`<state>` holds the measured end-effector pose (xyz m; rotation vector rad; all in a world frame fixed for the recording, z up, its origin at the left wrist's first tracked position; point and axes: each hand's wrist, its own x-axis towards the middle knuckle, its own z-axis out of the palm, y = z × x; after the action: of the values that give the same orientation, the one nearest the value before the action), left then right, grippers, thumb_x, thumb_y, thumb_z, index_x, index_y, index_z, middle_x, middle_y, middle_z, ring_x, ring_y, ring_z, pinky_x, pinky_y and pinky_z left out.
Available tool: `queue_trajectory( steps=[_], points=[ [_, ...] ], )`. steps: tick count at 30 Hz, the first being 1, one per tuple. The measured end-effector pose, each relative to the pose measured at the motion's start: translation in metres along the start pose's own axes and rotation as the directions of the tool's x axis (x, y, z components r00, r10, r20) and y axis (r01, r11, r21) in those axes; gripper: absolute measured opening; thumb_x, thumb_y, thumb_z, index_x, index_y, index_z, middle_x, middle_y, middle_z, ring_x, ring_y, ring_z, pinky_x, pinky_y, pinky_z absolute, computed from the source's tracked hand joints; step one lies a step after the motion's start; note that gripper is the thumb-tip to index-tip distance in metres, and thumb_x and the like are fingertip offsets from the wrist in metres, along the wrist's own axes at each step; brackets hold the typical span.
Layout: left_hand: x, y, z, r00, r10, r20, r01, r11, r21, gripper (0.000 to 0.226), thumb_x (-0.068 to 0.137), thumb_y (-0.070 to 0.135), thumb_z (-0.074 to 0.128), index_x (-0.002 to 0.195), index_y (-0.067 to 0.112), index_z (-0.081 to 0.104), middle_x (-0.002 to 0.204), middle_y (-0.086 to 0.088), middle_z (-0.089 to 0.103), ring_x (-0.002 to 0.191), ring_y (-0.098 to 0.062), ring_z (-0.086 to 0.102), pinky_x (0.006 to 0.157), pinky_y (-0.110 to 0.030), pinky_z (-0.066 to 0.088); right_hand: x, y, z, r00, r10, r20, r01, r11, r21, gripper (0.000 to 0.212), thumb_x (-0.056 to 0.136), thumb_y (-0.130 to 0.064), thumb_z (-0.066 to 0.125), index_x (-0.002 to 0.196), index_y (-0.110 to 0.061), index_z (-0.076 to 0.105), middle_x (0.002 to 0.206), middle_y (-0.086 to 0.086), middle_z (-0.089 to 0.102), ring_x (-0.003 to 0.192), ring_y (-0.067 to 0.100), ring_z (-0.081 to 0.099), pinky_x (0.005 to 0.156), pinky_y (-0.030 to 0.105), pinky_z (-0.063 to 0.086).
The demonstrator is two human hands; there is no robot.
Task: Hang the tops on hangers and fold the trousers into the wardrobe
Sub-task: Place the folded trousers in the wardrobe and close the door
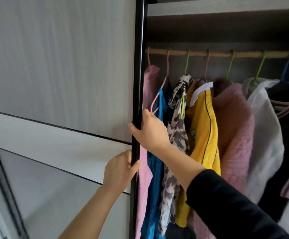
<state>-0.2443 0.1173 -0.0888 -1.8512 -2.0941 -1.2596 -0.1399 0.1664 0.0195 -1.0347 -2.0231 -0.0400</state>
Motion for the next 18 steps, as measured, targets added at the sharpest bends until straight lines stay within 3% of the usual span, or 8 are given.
queue_trajectory(
  steps=[3, 8, 13, 14, 16, 18],
  points=[
    [-0.013, 0.035, 0.016, 1.000, 0.016, 0.020, -0.017, 0.999, 0.036, 0.042, 0.084, 0.041, 0.060, 0.060, 0.026, 0.029, 0.052, 0.005, 0.044, 0.048, -0.009, 0.043, 0.045, -0.019, 0.027, -0.016, 0.024, -0.029, 1.000, 0.019, -0.008, -0.019, 0.998, -0.059, 0.038, 0.089, -0.051, 0.053, 0.093, -0.016, 0.042, 0.081, -0.003, 0.046, 0.072, 0.026, 0.058, 0.062, 0.042, 0.052],
    [-0.035, 0.095, 0.039, 0.991, 0.099, 0.094, -0.107, 0.991, 0.078, 0.047, 0.089, 0.049, 0.054, 0.062, 0.028, 0.023, 0.056, 0.008, 0.036, 0.049, -0.006, 0.035, 0.046, -0.016, 0.021, -0.042, 0.066, -0.083, 0.999, 0.050, 0.016, -0.048, 0.993, -0.111, 0.037, 0.089, -0.053, 0.052, 0.089, -0.019, 0.037, 0.072, -0.008, 0.039, 0.063, 0.019, 0.051, 0.051, 0.032, 0.042],
    [-0.048, 0.140, 0.047, 0.934, 0.258, 0.246, -0.266, 0.964, 0.001, 0.031, 0.089, 0.045, 0.055, 0.068, 0.030, 0.038, 0.064, 0.013, 0.046, 0.062, -0.006, 0.047, 0.052, -0.013, 0.026, -0.069, 0.103, -0.141, 0.994, 0.107, 0.022, -0.101, 0.978, -0.182, 0.039, 0.089, -0.054, 0.052, 0.095, -0.017, 0.041, 0.075, -0.008, 0.044, 0.062, 0.015, 0.049, 0.046, 0.026, 0.031],
    [-0.050, 0.148, 0.045, 0.931, 0.293, 0.216, -0.300, 0.954, -0.003, 0.023, 0.088, 0.042, 0.057, 0.073, 0.030, 0.044, 0.070, 0.015, 0.049, 0.069, -0.006, 0.050, 0.056, -0.015, 0.031, -0.075, 0.110, -0.152, 0.992, 0.123, 0.021, -0.116, 0.971, -0.210, 0.039, 0.089, -0.055, 0.052, 0.094, -0.018, 0.040, 0.074, -0.009, 0.043, 0.061, 0.014, 0.047, 0.046, 0.025, 0.028],
    [-0.053, 0.162, 0.042, 0.931, 0.365, 0.023, -0.365, 0.930, 0.039, 0.019, 0.081, 0.032, 0.068, 0.089, 0.023, 0.054, 0.089, 0.009, 0.052, 0.084, -0.016, 0.055, 0.067, -0.024, 0.043, -0.088, 0.123, -0.172, 0.989, 0.145, 0.018, -0.136, 0.957, -0.257, 0.040, 0.088, -0.055, 0.052, 0.089, -0.019, 0.035, 0.074, -0.009, 0.041, 0.064, 0.018, 0.050, 0.049, 0.030, 0.029],
    [-0.054, 0.178, 0.043, 0.926, 0.353, -0.130, -0.337, 0.932, 0.131, 0.056, 0.069, 0.032, 0.080, 0.115, 0.012, 0.055, 0.118, -0.009, 0.050, 0.102, -0.033, 0.055, 0.083, -0.040, 0.048, -0.102, 0.134, -0.192, 0.990, 0.140, -0.004, -0.136, 0.952, -0.275, 0.040, 0.088, -0.050, 0.055, 0.100, -0.016, 0.038, 0.092, -0.004, 0.048, 0.082, 0.028, 0.057, 0.058, 0.034, 0.038]
  ],
)
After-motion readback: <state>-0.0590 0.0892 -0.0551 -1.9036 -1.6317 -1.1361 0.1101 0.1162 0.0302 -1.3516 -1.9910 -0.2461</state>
